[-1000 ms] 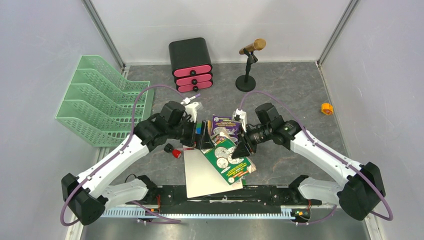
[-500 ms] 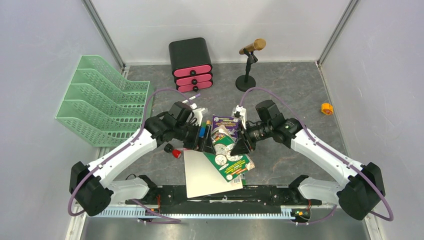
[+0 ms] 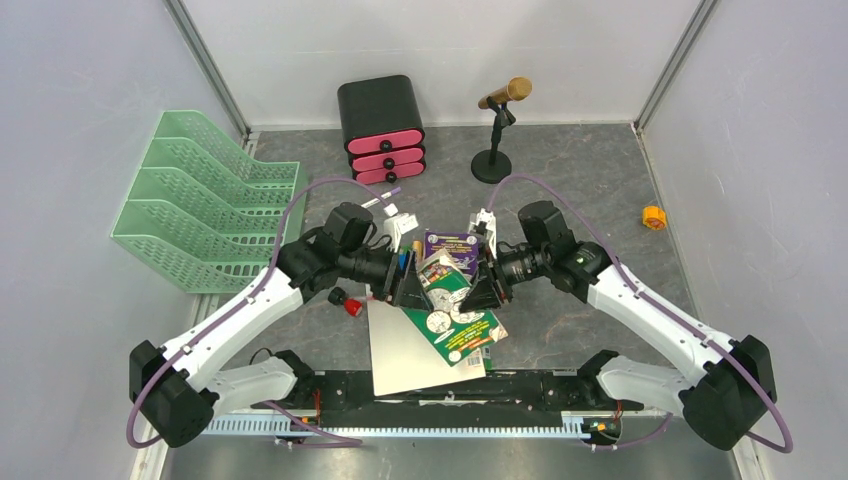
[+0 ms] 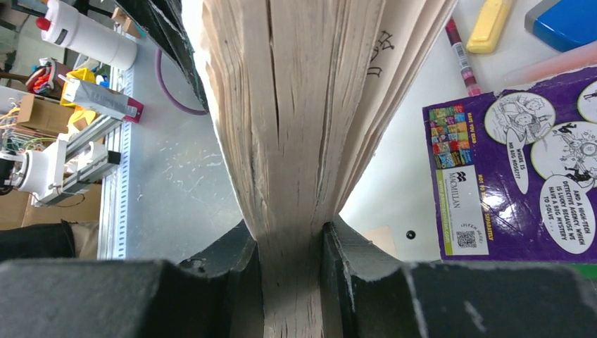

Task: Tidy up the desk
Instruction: Place the book in the storage box.

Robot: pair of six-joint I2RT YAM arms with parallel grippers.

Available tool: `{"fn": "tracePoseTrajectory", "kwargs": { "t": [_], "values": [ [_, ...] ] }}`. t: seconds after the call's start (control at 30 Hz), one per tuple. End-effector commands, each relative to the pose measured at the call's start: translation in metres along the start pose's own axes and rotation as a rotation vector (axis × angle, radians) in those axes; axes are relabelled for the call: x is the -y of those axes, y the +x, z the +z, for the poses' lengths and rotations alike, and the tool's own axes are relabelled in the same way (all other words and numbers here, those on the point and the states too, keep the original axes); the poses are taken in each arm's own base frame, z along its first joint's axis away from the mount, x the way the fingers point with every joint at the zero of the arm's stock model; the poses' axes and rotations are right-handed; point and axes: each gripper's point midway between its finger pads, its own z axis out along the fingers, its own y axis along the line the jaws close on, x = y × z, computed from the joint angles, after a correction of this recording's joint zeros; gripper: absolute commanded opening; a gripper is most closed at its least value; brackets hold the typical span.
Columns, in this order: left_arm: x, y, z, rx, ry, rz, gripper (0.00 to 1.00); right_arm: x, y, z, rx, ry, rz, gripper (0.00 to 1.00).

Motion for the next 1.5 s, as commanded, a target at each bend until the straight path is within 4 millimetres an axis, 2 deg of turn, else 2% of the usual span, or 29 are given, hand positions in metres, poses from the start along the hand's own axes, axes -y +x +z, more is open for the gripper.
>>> {"fn": "tracePoseTrajectory", "kwargs": {
  "t": [0.0, 0.13, 0.37, 0.5, 0.67, 0.97, 1.03, 1.13, 1.27, 1.4, 1.47],
  "values": [
    [0.046, -0.008, -0.011, -0.003, 0.208, 0.092, 0.67, -0.012, -0.011, 0.000, 0.048, -0.067, -0.052, 0.00],
    [0.060, -0.015, -0.017, -0.005, 0.242, 0.123, 0.59, -0.012, -0.008, 0.000, 0.044, -0.065, -0.053, 0.00],
    [0.061, -0.028, -0.017, -0.022, 0.207, 0.142, 0.58, -0.014, -0.002, 0.001, 0.024, -0.087, -0.042, 0.00],
    [0.060, -0.040, -0.012, -0.024, 0.195, 0.149, 0.57, -0.015, 0.004, 0.001, 0.015, -0.099, -0.034, 0.00],
    [0.069, -0.057, -0.012, -0.007, 0.210, 0.184, 0.53, -0.017, 0.008, 0.000, 0.004, -0.103, -0.043, 0.00],
    [0.082, -0.077, 0.000, -0.020, 0.272, 0.181, 0.42, -0.016, 0.012, 0.003, -0.007, -0.107, -0.034, 0.00],
    [0.085, -0.079, 0.002, -0.021, 0.278, 0.181, 0.43, -0.015, 0.014, 0.004, -0.018, -0.111, -0.027, 0.00],
    [0.089, -0.080, 0.000, -0.012, 0.291, 0.192, 0.50, -0.015, 0.013, 0.004, -0.026, -0.108, -0.036, 0.00],
    [0.098, -0.080, -0.006, -0.004, 0.315, 0.210, 0.51, -0.014, 0.013, 0.004, -0.025, -0.105, -0.038, 0.00],
    [0.102, -0.077, -0.011, -0.001, 0.330, 0.215, 0.37, -0.014, 0.011, 0.004, -0.023, -0.102, -0.042, 0.00],
    [0.100, -0.075, -0.010, -0.007, 0.328, 0.204, 0.26, -0.012, 0.009, 0.004, -0.019, -0.089, -0.048, 0.02]
  ]
}}
